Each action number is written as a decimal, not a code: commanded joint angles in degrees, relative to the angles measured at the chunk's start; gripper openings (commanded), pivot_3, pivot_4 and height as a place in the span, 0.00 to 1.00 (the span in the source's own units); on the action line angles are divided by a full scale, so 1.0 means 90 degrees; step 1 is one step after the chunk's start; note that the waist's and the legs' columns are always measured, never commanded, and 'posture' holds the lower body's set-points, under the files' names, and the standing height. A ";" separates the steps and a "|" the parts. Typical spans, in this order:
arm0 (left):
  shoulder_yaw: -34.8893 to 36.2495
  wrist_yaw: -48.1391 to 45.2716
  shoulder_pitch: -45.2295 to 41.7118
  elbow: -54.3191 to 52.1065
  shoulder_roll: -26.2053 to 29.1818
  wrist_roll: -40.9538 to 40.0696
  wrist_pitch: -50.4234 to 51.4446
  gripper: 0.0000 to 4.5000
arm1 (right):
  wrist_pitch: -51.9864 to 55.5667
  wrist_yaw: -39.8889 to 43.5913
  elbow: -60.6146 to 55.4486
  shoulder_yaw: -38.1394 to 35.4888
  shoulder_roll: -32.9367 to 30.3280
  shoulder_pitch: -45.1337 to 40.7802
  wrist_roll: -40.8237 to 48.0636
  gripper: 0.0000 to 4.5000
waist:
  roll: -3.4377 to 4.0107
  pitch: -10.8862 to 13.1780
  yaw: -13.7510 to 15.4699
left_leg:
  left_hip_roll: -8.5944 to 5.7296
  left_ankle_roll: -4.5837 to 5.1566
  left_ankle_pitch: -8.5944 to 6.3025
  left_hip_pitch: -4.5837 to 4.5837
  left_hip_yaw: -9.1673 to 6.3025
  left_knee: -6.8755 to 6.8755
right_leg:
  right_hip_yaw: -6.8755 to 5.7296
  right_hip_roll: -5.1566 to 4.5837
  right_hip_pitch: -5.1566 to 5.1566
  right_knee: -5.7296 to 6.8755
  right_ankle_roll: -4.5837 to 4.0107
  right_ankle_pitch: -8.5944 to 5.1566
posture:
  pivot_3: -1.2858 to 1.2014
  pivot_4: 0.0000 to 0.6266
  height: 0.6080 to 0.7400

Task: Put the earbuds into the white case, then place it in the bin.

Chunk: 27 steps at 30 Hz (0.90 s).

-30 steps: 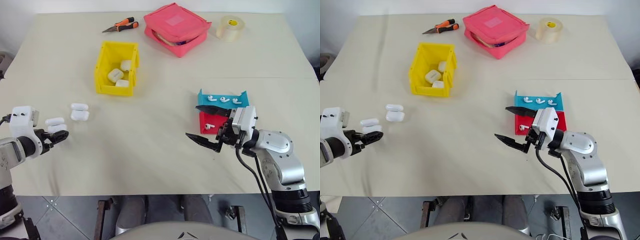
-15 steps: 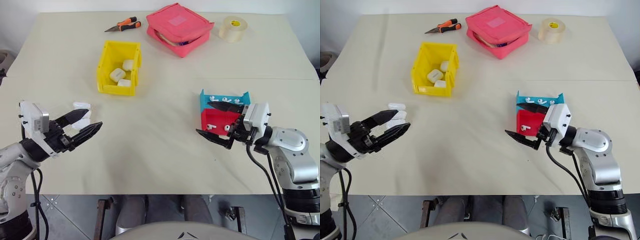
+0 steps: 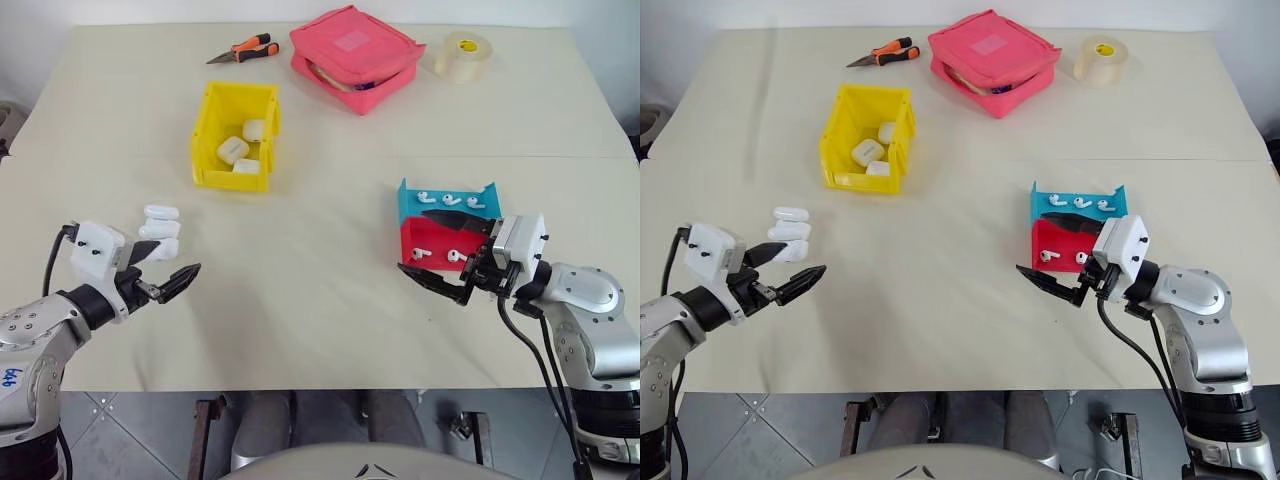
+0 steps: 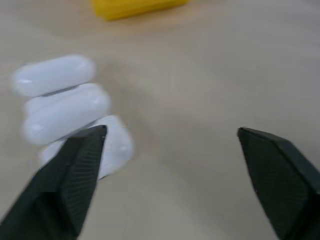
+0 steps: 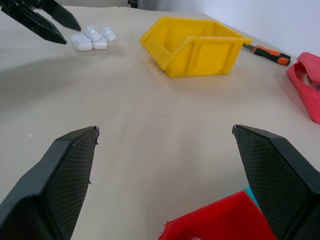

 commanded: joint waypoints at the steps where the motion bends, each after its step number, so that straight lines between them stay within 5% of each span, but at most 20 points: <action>1: 0.0369 0.0627 -0.0010 -0.0649 0.0162 -0.0030 0.1114 1.00 | -0.0014 0.0135 0.0083 -0.0030 -0.0077 -0.0159 0.0120 1.00 | 0.0000 0.0000 0.0009 | -0.0001 0.0001 0.0000 0.0000 -0.0001 0.0000 | 0.0000 -0.0002 0.0000 0.0001 0.0000 0.0000 | 0.52 0.24 1.00; 12: 0.0344 0.2166 -0.2143 -0.0412 -0.0373 0.0206 0.4908 1.00 | 0.0001 0.0167 0.0140 0.0234 0.0135 -0.0387 0.0080 1.00 | -0.0001 0.0000 0.0006 | -0.0016 -0.0001 0.0003 0.0000 -0.0004 0.0003 | -0.0005 0.0008 -0.0001 0.0011 0.0000 0.0000 | 0.52 0.24 1.00; 27: -0.0343 0.2412 -0.3006 0.0589 -0.0684 0.0521 0.4964 1.00 | -0.0065 -0.0200 -0.0174 0.0215 0.0291 -0.0151 0.0048 1.00 | -0.0001 0.0000 0.0005 | -0.0016 -0.0009 0.0007 0.0001 -0.0002 0.0005 | -0.0006 0.0009 -0.0005 0.0013 0.0001 0.0000 | 0.52 0.24 1.00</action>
